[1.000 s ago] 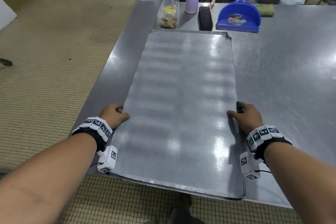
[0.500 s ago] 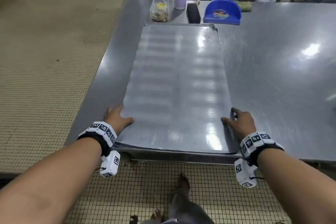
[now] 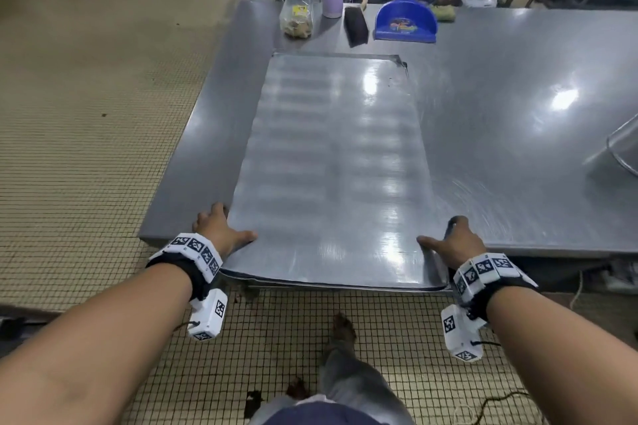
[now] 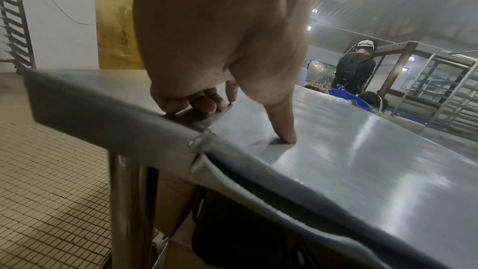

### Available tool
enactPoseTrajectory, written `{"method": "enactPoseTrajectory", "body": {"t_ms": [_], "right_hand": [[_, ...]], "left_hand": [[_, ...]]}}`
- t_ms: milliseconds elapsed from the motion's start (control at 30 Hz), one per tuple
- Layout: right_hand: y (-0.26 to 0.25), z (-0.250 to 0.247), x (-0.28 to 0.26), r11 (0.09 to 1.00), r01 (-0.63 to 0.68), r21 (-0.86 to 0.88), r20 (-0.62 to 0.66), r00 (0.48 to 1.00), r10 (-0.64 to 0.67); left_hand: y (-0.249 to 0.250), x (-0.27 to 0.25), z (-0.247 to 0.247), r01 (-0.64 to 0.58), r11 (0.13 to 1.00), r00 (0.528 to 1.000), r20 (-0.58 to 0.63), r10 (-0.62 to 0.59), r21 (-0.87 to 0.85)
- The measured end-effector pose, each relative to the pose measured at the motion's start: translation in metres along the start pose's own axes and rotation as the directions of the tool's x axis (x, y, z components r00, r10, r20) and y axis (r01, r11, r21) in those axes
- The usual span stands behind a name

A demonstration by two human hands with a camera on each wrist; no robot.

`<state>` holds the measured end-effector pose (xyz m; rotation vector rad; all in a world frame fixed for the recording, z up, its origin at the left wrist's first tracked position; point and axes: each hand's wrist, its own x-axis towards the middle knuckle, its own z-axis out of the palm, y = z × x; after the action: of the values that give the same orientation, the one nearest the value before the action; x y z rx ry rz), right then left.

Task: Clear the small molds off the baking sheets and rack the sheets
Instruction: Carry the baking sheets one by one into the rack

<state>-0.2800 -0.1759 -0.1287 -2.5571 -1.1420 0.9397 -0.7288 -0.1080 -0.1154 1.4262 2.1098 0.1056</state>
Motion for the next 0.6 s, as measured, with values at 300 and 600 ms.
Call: {"method": "enactPoseTrajectory", "body": {"t_ms": [300,600], "right_hand": [[0.053,0.003,-0.039,0.968,0.008,0.25,0.235,0.969,-0.069],[0.059,0.013,-0.053,0.934,0.051,0.354,0.361,0.914,-0.186]], "left_hand": [[-0.044,-0.047,0.009,0.037,0.98,0.989,0.146,-0.008,-0.196],[-0.042,-0.063,0.01,-0.01,0.903,0.953,0.27,0.139,-0.43]]}}
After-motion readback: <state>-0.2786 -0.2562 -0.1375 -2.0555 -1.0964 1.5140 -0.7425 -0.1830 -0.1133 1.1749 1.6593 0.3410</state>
